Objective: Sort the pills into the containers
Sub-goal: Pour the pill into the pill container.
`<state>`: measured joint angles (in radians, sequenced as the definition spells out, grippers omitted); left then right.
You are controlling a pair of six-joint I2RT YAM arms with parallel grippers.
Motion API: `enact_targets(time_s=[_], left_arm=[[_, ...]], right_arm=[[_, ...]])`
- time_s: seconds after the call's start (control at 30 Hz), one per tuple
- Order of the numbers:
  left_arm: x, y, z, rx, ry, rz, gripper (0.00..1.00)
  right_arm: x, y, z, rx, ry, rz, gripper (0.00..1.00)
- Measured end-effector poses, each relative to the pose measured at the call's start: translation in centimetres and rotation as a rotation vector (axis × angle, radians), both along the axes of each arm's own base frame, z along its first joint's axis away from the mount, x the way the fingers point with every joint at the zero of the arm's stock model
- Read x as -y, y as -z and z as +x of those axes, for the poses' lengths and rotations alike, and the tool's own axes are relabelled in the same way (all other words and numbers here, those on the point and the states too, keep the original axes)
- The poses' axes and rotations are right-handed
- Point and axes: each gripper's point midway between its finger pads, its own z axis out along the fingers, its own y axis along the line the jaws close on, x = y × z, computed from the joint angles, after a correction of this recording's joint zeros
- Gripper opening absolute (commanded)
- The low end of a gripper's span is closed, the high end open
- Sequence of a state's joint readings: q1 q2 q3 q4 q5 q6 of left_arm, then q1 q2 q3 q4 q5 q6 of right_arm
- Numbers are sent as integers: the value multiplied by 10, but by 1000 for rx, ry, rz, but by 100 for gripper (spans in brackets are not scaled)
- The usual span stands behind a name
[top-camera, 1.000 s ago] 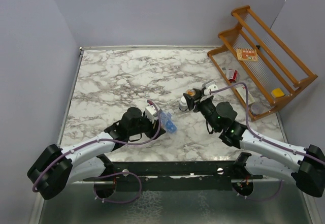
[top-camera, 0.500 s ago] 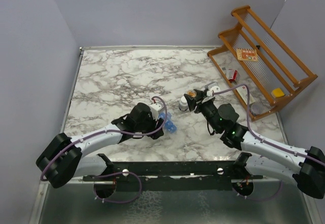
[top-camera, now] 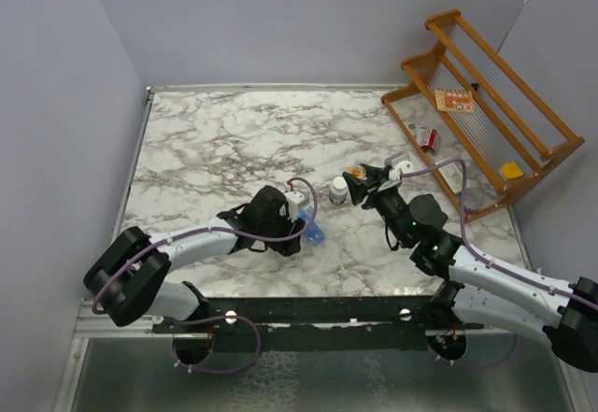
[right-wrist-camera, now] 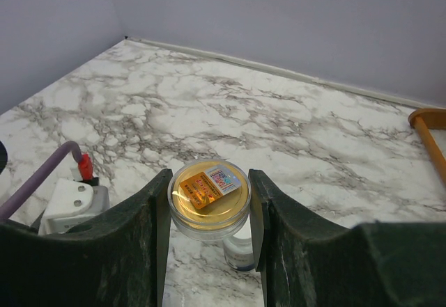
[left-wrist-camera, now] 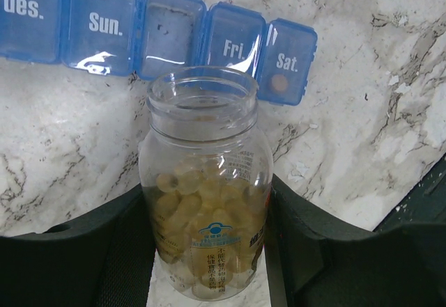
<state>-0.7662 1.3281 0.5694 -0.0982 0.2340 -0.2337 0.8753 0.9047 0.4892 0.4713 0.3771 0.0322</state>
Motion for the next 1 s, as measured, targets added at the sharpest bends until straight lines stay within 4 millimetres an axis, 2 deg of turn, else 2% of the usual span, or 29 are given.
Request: enact_targets(time_s=[0.37,0.87,1.0], left_arm=[[6,3,10,-24,8,52,0],[0,-8,6,-89,-2,115,0],[-1,-5,4,-110,-2,136,0]], right_arm=[[4,-10,-3,20,0,22,1],[6,-15,-5,31,1,35,1],[6,-16,-5,33,1,37,1]])
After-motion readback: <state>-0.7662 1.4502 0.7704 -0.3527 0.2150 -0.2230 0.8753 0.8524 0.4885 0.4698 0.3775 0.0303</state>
